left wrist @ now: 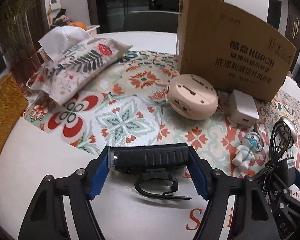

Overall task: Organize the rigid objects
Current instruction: 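Grasp the black bike light with the left tool while the right tool grasps the black adapter, then lift the bike light and the black adapter with cable over the box with both tools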

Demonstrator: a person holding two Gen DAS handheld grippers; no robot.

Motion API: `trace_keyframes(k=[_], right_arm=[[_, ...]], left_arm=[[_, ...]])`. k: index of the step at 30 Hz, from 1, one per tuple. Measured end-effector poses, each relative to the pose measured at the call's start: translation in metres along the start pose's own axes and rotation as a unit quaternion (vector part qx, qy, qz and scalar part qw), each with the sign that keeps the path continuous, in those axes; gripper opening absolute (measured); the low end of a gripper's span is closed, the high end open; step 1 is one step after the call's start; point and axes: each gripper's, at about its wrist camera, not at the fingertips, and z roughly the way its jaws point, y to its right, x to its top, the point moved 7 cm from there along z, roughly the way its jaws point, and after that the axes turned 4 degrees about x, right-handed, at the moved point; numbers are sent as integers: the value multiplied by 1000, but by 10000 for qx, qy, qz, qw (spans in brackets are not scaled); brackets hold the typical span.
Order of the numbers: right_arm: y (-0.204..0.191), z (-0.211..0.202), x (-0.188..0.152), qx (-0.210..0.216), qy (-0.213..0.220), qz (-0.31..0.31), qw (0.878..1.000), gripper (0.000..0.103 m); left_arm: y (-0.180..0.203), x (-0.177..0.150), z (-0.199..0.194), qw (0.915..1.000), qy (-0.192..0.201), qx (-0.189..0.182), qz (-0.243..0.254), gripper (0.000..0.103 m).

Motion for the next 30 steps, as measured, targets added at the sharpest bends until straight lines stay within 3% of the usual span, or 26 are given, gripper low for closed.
trace_keyframes(k=[3, 15, 30], right_arm=[[-3, -1, 1, -14, 43, -64, 10000, 56], [6, -11, -1, 122, 111, 85, 9998, 56], [10, -61, 19, 180, 758, 106, 9969, 56]], left_arm=[[1, -1, -1, 10000, 12, -40, 80, 72], [22, 1, -22, 9965, 303, -331, 707, 72], [28, 16, -69, 9925, 709, -555, 831, 72]])
